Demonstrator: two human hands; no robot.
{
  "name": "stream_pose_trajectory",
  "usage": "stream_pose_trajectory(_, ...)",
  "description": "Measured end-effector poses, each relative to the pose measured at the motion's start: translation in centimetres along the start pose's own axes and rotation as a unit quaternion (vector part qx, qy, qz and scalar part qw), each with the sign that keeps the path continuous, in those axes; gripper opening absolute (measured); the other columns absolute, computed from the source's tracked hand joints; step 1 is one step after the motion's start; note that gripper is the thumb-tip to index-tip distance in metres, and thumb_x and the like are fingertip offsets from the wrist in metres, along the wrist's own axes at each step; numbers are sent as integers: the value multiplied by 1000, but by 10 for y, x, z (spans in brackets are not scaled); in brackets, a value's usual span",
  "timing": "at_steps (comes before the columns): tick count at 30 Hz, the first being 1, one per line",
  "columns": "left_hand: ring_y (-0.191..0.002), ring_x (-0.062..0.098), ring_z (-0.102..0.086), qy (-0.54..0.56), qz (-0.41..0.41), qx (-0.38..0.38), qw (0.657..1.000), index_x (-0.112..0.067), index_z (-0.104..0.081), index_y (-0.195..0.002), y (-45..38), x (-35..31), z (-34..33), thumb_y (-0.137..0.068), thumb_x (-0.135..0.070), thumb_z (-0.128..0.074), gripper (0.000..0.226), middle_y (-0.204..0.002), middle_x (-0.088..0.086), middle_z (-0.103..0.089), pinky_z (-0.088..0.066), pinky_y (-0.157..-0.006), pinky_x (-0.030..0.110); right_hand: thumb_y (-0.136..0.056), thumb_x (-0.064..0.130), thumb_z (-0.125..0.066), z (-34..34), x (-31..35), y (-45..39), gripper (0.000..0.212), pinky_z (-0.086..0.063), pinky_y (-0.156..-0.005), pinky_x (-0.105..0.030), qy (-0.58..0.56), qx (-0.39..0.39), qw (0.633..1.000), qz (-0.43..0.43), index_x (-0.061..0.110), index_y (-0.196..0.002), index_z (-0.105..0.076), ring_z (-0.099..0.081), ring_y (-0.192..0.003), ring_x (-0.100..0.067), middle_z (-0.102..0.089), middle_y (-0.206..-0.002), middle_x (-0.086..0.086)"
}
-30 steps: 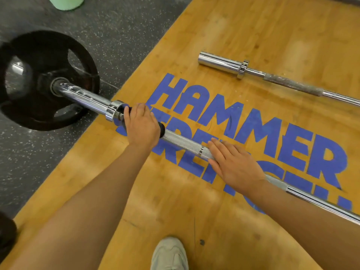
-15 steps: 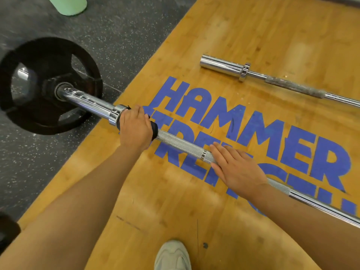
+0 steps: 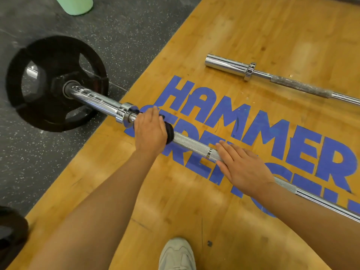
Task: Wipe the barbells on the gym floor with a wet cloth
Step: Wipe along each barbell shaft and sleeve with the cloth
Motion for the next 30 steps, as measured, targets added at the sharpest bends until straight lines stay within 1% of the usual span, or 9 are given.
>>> stream_pose_trajectory(2, -122, 40, -46, -24, 77, 14, 997, 5, -45, -140, -17, 20, 2, -106, -21, -30, 45, -134, 23, -53, -24, -108, 44, -110, 38, -10, -1, -1, 0, 67, -60, -75, -44, 2, -1, 1000, -2, 0, -130, -62, -69, -103, -36, -66, -126, -17)
stream_pose_trajectory(4, -120, 41, -46, -20, 87, 13, 996, 6, -45, -139, -16, 19, 1, -105, -20, -32, 44, -133, 24, -53, -24, -109, 45, -110, 38, -10, -2, -2, -1, 67, -60, -75, -45, 2, -2, 1000, 2, 0, -131, -62, -69, -103, -36, -66, -126, -18)
stream_pose_trajectory(8, -119, 42, -49, 20, 33, -9, 999, 8, -50, -135, 18, -23, -6, -101, -26, -25, 54, -126, 23, -56, -19, -114, 47, -110, 37, -11, -3, 0, 0, 67, -60, -73, -45, 12, -2, 1000, 3, 0, -131, -61, -69, -102, -37, -66, -126, -19)
stream_pose_trajectory(11, -116, 37, -54, 39, -36, -10, 999, 7, -55, -130, 48, -72, -11, -100, -27, -25, 55, -122, 19, -60, -25, -113, 46, -110, 38, -11, -3, 1, 1, 66, -59, -74, -45, 14, 8, 1000, 2, 0, -132, -61, -69, -102, -37, -65, -127, -19)
stream_pose_trajectory(15, -115, 34, -57, 11, -77, -6, 997, 5, -57, -129, 42, -66, -11, -100, -28, -24, 55, -121, 17, -63, -22, -112, 40, -110, 39, -11, -2, 2, 2, 67, -59, -74, -45, 11, 3, 1000, 2, 0, -132, -60, -69, -100, -37, -66, -125, -19)
stream_pose_trajectory(18, -117, 37, -53, -4, 2, 3, 1000, 5, -53, -132, 12, -23, -4, -99, -30, -17, 60, -121, 18, -60, -20, -116, 43, -110, 39, -12, -1, 1, 2, 65, -60, -73, -45, 11, 1, 1000, -1, 0, -132, -60, -69, -99, -36, -67, -123, -19)
stream_pose_trajectory(20, -127, 37, -46, -9, 59, 1, 998, 5, -48, -138, 2, -6, -6, -103, -27, -23, 54, -132, 19, -55, -14, -120, 43, -110, 38, -15, -3, -1, 2, 63, -59, -72, -45, 14, -7, 1000, 0, 0, -132, -60, -68, -97, -37, -67, -121, -19)
stream_pose_trajectory(23, -123, 40, -50, 6, 92, -39, 995, 10, -52, -132, 10, -12, -4, -100, -29, -23, 58, -126, 23, -57, -16, -119, 47, -108, 38, -21, -5, -2, 2, 59, -59, -70, -46, 13, 2, 1000, 2, 0, -133, -59, -68, -94, -37, -67, -119, -20)
stream_pose_trajectory(30, -122, 35, -53, -13, -12, -34, 999, 7, -56, -130, 45, -62, -13, -99, -28, -28, 54, -127, 18, -59, -20, -116, 46, -108, 37, -22, -2, 1, 4, 55, -58, -67, -44, 6, -26, 1000, 6, 2, -134, -54, -68, -91, -36, -68, -116, -19)
Point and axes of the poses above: each hand's wrist, its own y-axis away from the middle knuckle, its own z-axis out of the back of the hand, x = y × z, the point moved 8 cm from there along -y, towards the middle knuckle
